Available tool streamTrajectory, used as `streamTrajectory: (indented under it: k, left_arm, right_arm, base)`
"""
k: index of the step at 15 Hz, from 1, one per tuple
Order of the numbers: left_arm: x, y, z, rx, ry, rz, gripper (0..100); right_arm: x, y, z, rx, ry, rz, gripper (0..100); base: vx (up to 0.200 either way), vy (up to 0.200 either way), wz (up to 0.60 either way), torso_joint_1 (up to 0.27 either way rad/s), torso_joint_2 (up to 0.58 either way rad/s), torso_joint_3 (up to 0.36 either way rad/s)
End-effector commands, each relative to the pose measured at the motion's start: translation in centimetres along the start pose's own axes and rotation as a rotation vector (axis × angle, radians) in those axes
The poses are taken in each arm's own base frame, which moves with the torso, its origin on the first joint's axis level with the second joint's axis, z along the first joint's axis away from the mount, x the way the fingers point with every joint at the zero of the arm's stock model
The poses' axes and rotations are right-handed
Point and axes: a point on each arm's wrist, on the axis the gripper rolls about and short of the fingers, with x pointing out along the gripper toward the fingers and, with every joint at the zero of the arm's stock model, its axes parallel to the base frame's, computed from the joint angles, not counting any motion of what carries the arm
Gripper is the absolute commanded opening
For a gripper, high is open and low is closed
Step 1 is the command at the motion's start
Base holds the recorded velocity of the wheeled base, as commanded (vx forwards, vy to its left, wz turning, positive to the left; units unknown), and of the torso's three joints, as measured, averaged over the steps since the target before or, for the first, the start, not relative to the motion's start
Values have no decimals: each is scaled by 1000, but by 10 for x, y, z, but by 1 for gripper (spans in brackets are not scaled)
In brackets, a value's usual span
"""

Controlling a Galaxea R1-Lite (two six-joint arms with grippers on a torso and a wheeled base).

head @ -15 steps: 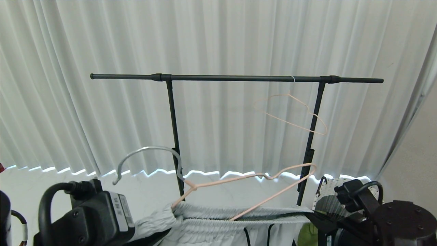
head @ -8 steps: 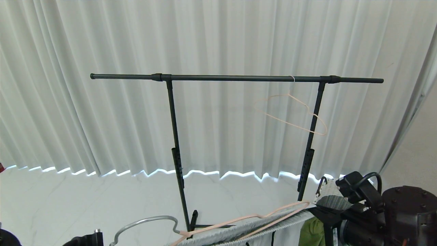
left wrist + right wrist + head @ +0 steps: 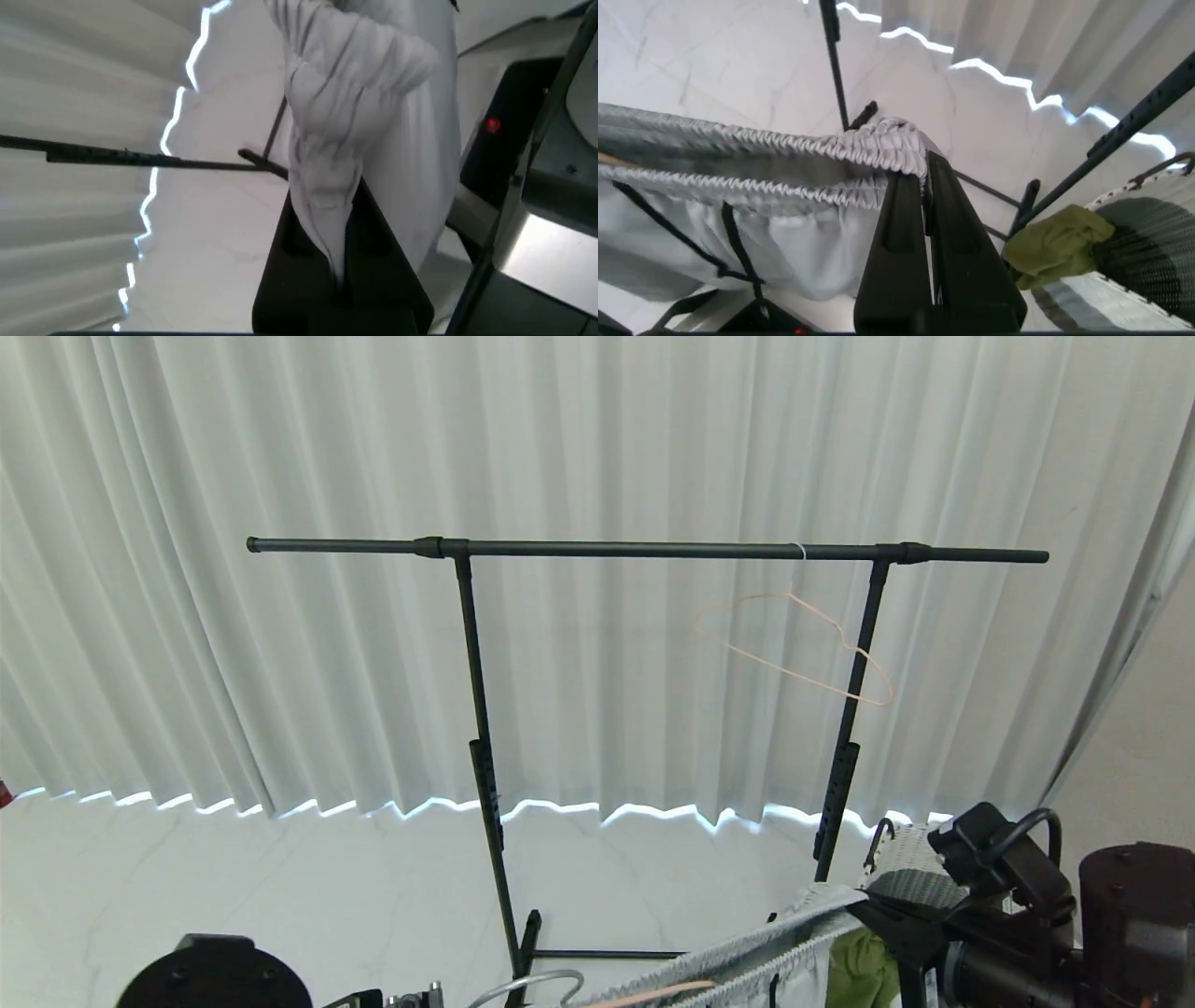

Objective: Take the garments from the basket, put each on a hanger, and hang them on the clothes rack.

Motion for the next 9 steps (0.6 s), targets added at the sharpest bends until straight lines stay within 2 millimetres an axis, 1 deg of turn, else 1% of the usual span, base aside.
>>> streamTrajectory:
  k: [1,3,5,7,8,9]
  left_arm:
    - [22,2,1,-6,104,-12,0]
    - [29,9,10,-36,124,31,0]
    - [28,17,17,-81,108,68,0]
    - [26,21,21,-122,86,85,0]
    - [25,22,23,-136,62,96,0]
    - [25,23,26,-138,35,109,0]
  right_arm:
    - [-5,7,0,-39,-8,38,0]
    - [-10,15,-2,-127,20,78,0]
    - [-15,24,1,-199,41,124,0]
    - [-21,33,3,-224,59,170,0]
    - [-25,35,3,-236,70,185,100]
    - [-28,36,1,-243,77,194,100]
  base:
    - [0,0,0,0,0,0]
    - [0,0,0,0,0,0]
    - [0,0,0,0,0,0]
    - [0,0,0,0,0,0]
    - [0,0,0,0,0,0]
    - [0,0,0,0,0,0]
